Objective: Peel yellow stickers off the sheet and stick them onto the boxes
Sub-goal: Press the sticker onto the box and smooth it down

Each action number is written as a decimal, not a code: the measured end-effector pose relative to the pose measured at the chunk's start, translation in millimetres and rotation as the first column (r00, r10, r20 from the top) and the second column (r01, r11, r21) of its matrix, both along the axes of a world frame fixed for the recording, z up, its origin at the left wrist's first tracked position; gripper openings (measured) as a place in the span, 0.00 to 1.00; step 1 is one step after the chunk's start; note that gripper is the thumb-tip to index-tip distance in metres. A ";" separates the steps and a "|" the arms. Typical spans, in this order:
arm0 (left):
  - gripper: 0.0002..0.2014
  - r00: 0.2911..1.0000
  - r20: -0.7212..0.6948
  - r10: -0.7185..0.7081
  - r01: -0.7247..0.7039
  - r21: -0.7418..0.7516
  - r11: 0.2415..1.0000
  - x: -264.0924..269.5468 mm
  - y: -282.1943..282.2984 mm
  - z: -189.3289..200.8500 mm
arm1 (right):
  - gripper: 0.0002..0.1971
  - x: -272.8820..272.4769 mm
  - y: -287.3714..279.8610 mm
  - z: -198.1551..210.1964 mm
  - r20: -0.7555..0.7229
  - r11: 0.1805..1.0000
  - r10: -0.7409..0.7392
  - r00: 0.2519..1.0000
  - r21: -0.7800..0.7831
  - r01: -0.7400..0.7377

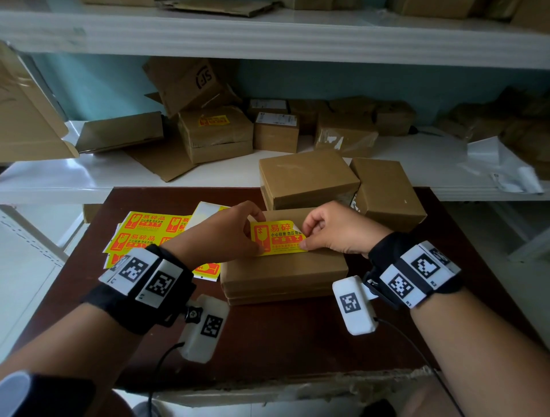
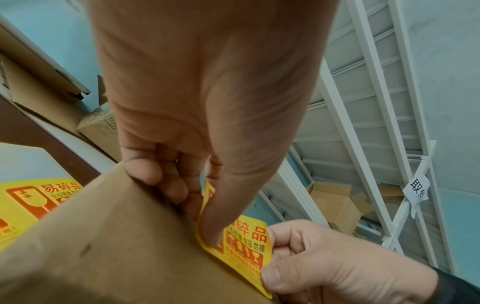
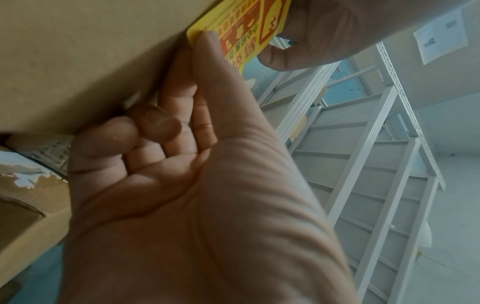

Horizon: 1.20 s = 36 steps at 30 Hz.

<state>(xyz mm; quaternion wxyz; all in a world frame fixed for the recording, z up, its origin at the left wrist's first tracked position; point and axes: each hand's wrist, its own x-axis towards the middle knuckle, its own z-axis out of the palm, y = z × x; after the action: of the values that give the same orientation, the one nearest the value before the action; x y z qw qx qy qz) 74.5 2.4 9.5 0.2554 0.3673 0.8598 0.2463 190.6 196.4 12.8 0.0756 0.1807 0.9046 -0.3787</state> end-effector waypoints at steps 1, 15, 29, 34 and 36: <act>0.22 1.000 -0.003 -0.001 0.001 -0.001 1.000 -0.2 0.0 -0.4 | 0.10 -0.1 -0.1 -0.4 0.001 1.000 0.000 1.000 0.001 0.000; 0.22 1.000 -0.031 0.001 -0.001 -0.010 1.000 -1.1 2.3 -3.5 | 0.10 -1.8 -2.0 -6.2 -0.021 1.000 0.000 1.000 0.019 0.000; 0.26 0.996 -0.084 0.009 -0.012 -0.027 1.000 -2.3 3.5 -5.1 | 0.11 -4.1 -2.7 -9.3 -0.015 0.997 -0.015 1.000 0.079 0.016; 0.28 0.995 -0.103 -0.006 -0.001 -0.074 0.997 -0.2 4.8 -2.8 | 0.15 -4.5 -3.9 -8.9 -0.011 0.996 -0.026 1.000 0.089 0.027; 0.30 0.995 -0.102 -0.004 -0.004 -0.075 0.997 0.5 4.4 -2.0 | 0.16 -4.5 -3.9 -8.5 -0.003 0.996 -0.029 1.000 0.087 0.029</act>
<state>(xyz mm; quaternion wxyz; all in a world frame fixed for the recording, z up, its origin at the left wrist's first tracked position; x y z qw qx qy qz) 75.0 6.8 7.5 0.2250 0.3696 0.8803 0.1946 186.1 192.5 4.2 0.0613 0.1967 0.9176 -0.3399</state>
